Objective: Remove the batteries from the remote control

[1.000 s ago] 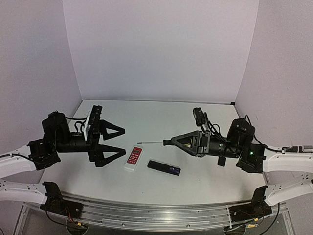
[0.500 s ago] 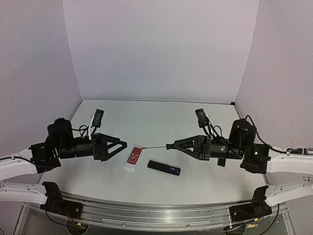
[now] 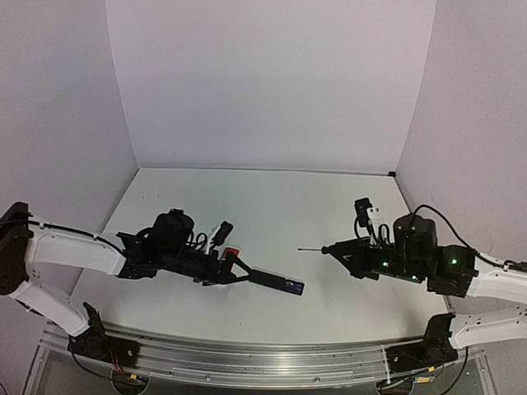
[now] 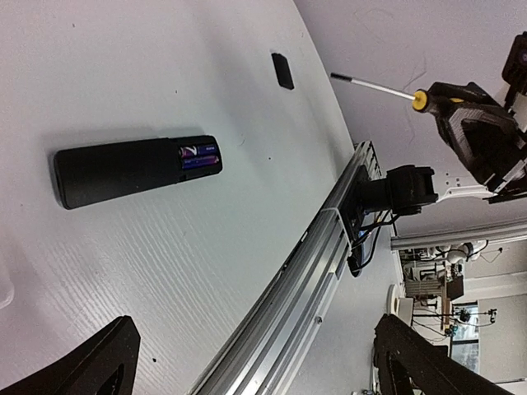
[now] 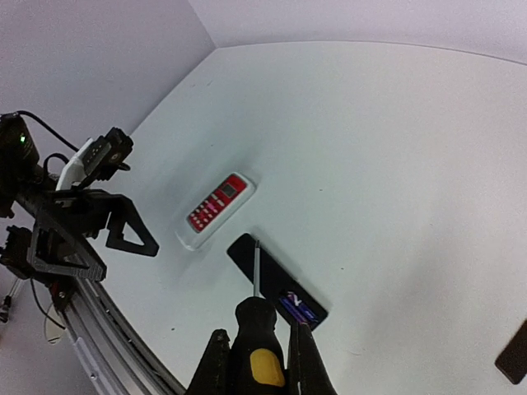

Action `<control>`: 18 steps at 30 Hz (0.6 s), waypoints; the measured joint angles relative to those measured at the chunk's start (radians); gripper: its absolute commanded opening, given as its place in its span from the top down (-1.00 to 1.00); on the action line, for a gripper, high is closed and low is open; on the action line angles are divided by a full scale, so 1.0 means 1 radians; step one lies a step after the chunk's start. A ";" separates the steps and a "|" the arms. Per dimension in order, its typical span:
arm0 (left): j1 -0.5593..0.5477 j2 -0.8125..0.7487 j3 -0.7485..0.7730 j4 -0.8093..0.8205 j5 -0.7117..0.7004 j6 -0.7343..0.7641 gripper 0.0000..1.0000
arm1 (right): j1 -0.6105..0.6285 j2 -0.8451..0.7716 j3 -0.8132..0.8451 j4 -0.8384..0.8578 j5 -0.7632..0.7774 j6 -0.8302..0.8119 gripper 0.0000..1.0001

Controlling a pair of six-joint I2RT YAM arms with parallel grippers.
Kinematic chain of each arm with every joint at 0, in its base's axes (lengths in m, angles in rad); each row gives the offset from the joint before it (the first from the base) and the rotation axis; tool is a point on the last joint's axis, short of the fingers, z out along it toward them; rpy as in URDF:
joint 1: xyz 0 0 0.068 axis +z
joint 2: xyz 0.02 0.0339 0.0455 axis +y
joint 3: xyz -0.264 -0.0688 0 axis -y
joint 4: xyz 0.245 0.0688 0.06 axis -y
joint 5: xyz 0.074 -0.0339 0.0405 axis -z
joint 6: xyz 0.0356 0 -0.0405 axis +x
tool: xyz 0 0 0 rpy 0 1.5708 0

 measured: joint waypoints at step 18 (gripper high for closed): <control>-0.044 0.528 0.315 0.016 -0.098 -0.068 -0.99 | 0.000 -0.069 -0.031 -0.147 0.148 -0.002 1.00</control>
